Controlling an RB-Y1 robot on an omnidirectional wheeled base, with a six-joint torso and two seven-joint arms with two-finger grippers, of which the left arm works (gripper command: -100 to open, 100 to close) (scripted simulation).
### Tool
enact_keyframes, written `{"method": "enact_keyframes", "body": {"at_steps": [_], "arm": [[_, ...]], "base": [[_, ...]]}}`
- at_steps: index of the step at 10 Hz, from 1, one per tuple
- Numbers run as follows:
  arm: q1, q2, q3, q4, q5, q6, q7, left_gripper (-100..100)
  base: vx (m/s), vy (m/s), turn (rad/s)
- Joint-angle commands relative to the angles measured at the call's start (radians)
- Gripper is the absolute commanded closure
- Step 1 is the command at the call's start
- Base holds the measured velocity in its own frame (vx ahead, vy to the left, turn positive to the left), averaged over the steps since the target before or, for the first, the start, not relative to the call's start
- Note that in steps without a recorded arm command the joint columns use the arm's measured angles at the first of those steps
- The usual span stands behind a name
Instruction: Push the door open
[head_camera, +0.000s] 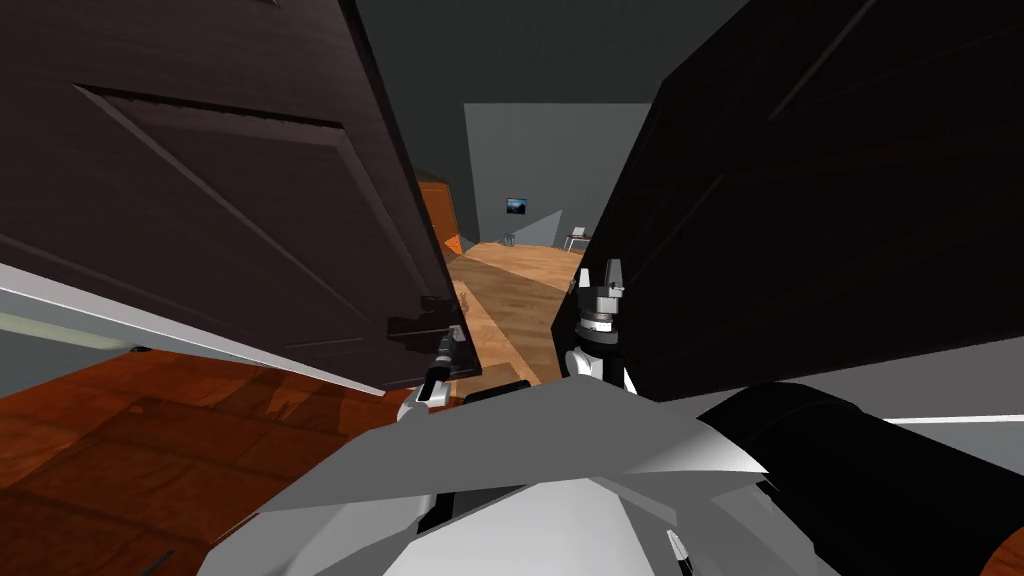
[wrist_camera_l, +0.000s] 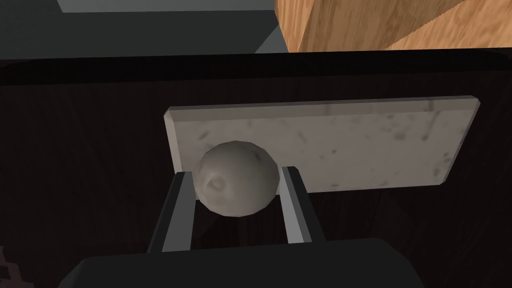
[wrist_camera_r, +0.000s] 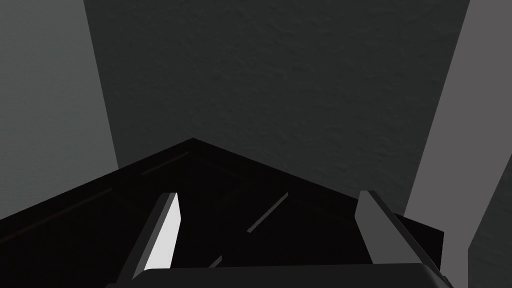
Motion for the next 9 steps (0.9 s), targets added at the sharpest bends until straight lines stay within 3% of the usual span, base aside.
{"method": "enact_keyframes", "body": {"at_steps": [1,8,9], "arm": [[0.002,0.010,0.024,-0.012,0.012,0.004,-0.010,100],[0.001,0.015,0.103,-0.001,0.052,0.006,-0.048,100],[0.001,0.015,0.103,-0.001,0.052,0.006,-0.048,100]], "base": [[0.177,-0.095,0.058],[0.192,-0.103,0.058],[0.118,-0.065,0.030]]}}
